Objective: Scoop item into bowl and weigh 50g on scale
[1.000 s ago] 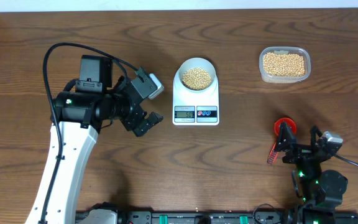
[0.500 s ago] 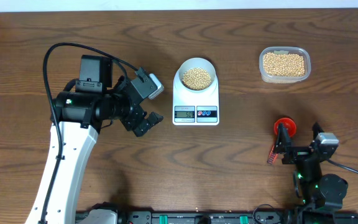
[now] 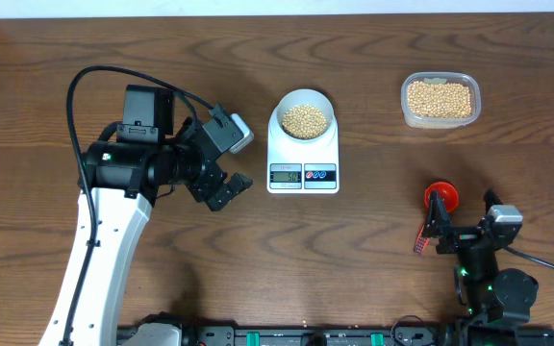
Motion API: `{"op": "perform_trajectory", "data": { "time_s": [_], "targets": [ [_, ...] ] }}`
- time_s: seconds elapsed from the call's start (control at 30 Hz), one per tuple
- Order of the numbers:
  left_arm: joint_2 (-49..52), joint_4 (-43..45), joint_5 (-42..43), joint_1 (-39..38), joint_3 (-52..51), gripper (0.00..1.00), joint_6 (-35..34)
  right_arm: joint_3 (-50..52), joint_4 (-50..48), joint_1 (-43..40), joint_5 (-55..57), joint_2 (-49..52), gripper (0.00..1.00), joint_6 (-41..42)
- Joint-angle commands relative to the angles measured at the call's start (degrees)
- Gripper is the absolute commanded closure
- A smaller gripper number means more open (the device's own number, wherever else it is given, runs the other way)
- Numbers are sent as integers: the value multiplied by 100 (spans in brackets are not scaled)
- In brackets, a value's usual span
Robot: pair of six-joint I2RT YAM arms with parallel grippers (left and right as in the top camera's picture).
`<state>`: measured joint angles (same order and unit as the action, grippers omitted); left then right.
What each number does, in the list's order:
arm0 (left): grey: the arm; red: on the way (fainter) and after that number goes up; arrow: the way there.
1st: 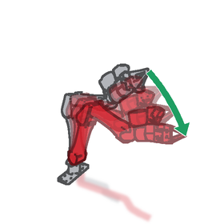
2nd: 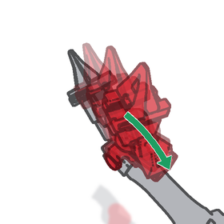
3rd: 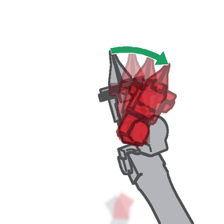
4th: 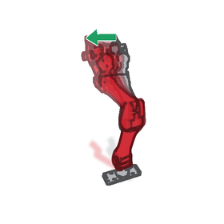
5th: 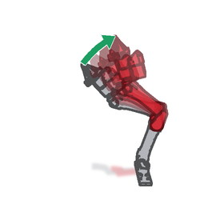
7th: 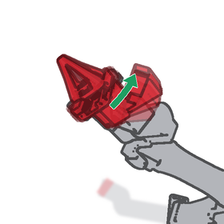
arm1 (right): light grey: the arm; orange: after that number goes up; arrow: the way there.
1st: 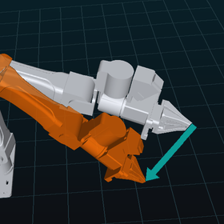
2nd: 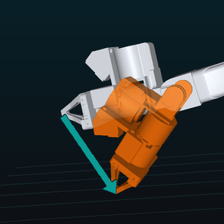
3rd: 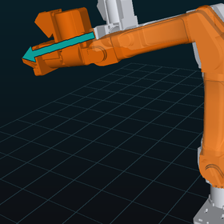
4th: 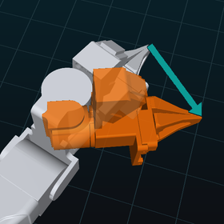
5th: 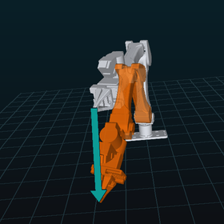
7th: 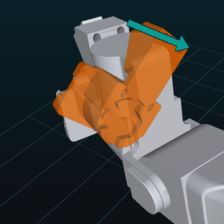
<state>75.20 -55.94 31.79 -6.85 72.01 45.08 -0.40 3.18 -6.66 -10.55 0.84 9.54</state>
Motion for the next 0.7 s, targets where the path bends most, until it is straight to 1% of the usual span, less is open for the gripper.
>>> {"op": "perform_trajectory", "data": {
  "time_s": [0.0,0.1,0.4,0.43,0.67],
  "targets": [
    [-72,-17,55,20,61,2,76,11,42,127,190,-59,1,-116],
    [-72,-17,55,20,61,2,76,11,50,275,284,-59,1,-304],
    [-72,-17,55,20,61,2,76,11,109,992,1045,-59,1,-330],
    [-72,-17,55,20,61,2,76,11,109,1086,1064,-59,1,-455],
    [-72,-17,55,20,61,2,76,11,105,1191,1156,-59,1,-540]
  ]
}}
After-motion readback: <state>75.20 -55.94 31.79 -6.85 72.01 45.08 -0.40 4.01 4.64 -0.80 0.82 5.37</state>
